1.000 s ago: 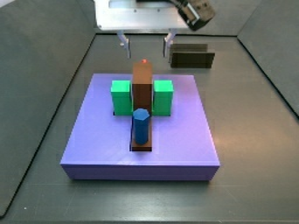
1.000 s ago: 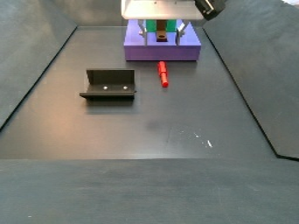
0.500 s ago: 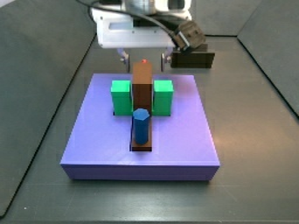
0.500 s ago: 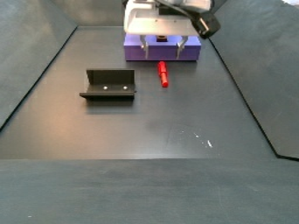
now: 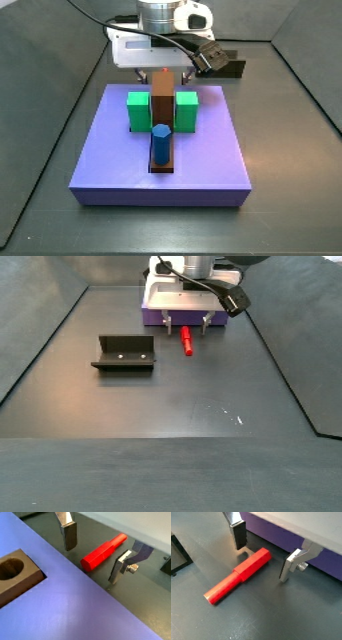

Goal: Pick up the red object. Move up. Place the red object on the fixture. Regrasp the red object. Move to above the board. Insert the red object.
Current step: Pick up the red object.

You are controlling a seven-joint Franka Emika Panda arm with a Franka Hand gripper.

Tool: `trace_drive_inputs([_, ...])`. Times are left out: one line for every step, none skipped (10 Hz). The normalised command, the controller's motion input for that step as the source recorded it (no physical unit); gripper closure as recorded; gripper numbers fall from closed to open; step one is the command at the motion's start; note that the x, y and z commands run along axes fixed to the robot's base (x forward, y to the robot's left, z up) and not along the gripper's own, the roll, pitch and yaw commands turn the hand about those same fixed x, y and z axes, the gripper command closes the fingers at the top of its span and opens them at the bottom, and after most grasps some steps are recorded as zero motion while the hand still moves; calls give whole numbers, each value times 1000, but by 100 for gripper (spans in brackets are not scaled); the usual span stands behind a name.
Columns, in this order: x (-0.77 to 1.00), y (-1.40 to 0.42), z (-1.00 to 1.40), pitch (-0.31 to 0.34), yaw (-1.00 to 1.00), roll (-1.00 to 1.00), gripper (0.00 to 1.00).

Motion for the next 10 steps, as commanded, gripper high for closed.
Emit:
trace_drive_inputs([0,0,-126,-107,-11,7,0])
trace_drive_inputs([0,0,-137,-67,-17,14,0])
trace_drive_inputs([0,0,0,0,0,0,0])
trace_drive_inputs([0,0,0,0,0,0,100])
trace_drive_inputs([0,0,0,0,0,0,100])
trace_drive_inputs([0,0,0,0,0,0,100])
trace_drive_inputs([0,0,0,0,0,0,100])
trace_drive_inputs([0,0,0,0,0,0,100])
trace_drive_inputs([0,0,0,0,0,0,100])
trace_drive_inputs([0,0,0,0,0,0,100])
